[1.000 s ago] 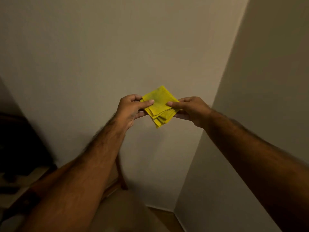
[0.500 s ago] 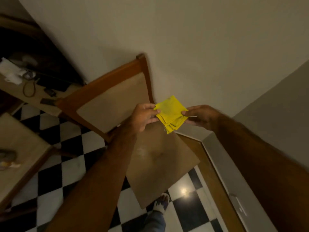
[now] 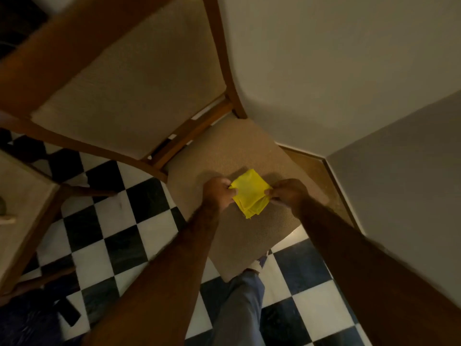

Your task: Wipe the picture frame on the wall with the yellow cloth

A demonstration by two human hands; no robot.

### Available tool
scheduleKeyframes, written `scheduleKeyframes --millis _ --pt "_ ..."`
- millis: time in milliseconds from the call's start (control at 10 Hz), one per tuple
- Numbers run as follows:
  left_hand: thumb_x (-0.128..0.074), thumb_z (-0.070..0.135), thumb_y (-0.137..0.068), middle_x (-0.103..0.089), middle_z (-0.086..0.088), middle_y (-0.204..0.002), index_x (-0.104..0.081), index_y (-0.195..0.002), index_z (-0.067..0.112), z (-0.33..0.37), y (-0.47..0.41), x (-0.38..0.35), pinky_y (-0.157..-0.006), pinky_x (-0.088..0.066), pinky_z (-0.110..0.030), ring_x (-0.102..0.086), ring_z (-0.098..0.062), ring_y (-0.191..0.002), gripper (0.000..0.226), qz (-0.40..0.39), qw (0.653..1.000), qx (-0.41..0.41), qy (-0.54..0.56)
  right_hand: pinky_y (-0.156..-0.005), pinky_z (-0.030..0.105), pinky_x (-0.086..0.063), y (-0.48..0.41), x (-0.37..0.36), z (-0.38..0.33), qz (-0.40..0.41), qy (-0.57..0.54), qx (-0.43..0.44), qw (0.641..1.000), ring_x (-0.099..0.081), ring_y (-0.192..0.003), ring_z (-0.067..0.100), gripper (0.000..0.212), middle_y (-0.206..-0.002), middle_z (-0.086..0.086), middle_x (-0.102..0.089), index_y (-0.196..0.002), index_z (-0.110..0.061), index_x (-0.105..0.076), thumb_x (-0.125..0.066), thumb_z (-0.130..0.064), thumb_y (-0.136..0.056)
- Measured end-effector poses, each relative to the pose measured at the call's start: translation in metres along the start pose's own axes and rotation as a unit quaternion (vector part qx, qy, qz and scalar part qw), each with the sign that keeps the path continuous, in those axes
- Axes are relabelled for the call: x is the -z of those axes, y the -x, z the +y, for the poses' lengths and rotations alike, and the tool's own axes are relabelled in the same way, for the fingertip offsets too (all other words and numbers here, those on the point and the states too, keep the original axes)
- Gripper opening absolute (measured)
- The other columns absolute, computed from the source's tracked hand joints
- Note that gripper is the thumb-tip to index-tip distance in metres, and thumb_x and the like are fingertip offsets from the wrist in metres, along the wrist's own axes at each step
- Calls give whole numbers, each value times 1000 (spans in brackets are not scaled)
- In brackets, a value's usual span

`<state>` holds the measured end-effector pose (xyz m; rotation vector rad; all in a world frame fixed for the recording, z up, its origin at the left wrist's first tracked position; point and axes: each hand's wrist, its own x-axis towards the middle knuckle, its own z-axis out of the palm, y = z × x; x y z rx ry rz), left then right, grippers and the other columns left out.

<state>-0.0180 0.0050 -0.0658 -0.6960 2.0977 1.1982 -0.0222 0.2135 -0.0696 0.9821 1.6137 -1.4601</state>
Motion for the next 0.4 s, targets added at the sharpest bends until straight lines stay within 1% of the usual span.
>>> scheduleKeyframes --millis 100,200,300,400 --pt "-74 18 -76 -63 -27 -75 -64 -70 -1 -15 -15 -7 -80 -61 -56 -72 -49 -89 22 14 997 -1 -71 -71 28 -64 -24 -10 20 10 12 22 1000 -70 -79 19 17 -96 12 -70 -100 -2 -73 -76 -4 -83" --pt "-74 19 -79 -65 -28 -74 -65 -73 -6 -26 -26 -13 -75 -59 -51 -71 -44 -81 27 33 991 -22 -127 -89 38 -61 -36 -15 29 14 75 50 996 -71 -95 26 29 -109 15 -73 -116 -3 -72 -72 -11 -88" --pt "-69 19 -88 -69 -24 -104 -67 -103 -6 -30 -29 -19 -86 -52 -43 -65 -37 -102 29 61 968 -78 -232 -112 39 -41 -34 -17 32 50 291 148 944 -57 -128 30 39 -137 12 -64 -130 -13 -66 -60 -30 -95" --pt "-62 29 -95 -48 -22 -150 -48 -143 0 -21 -20 -19 -113 -41 -43 -43 -35 -143 57 62 947 -103 -296 -115 41 -37 -23 -18 26 94 358 189 910 -46 -139 32 58 -150 16 -49 -145 -9 -49 -56 -40 -97"
